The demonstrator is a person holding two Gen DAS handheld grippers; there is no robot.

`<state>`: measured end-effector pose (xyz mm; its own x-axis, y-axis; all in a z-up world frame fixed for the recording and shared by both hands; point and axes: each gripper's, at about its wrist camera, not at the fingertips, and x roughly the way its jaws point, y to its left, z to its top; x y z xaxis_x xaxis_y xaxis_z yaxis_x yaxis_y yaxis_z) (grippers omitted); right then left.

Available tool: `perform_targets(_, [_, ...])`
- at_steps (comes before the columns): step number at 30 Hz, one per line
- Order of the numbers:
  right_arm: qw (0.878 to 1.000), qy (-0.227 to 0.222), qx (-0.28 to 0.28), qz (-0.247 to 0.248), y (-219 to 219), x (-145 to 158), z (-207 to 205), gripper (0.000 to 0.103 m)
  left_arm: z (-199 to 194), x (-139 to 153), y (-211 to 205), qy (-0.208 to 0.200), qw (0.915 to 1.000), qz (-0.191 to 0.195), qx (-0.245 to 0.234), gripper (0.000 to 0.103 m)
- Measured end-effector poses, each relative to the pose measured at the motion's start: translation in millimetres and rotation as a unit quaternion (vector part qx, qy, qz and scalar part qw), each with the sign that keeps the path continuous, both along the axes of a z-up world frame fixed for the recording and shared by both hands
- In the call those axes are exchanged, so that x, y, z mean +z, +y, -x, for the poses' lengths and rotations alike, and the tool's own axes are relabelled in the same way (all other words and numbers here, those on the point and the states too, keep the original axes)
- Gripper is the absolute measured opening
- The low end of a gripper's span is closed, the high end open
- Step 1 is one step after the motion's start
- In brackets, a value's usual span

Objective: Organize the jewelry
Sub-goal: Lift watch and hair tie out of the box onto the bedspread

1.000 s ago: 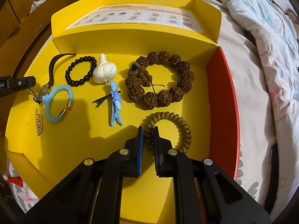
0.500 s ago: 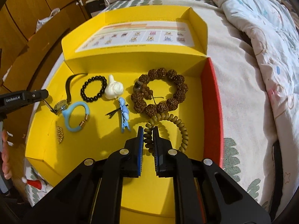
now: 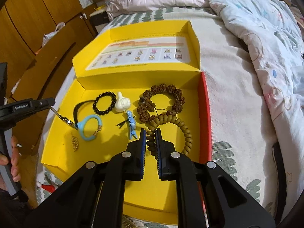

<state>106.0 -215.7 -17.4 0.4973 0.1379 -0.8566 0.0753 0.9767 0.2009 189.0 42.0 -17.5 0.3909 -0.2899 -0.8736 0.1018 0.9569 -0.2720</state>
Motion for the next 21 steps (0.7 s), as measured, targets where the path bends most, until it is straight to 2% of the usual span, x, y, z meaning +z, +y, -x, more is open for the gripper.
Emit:
perform_targets(8, [1.0, -0.017, -0.006, -0.015, -13.7, 21.1, 17.4, 0.011, 11.0, 23.2, 0.9, -0.023, 0.9997, 0.012, -0.002, 0.021])
perform_targets(21, [0.998, -0.049, -0.04, -0.029, -50.6, 66.7, 70.6, 0.011, 55.8, 83.9, -3.6, -0.074, 0.9965, 0.031, -0.023, 0.021])
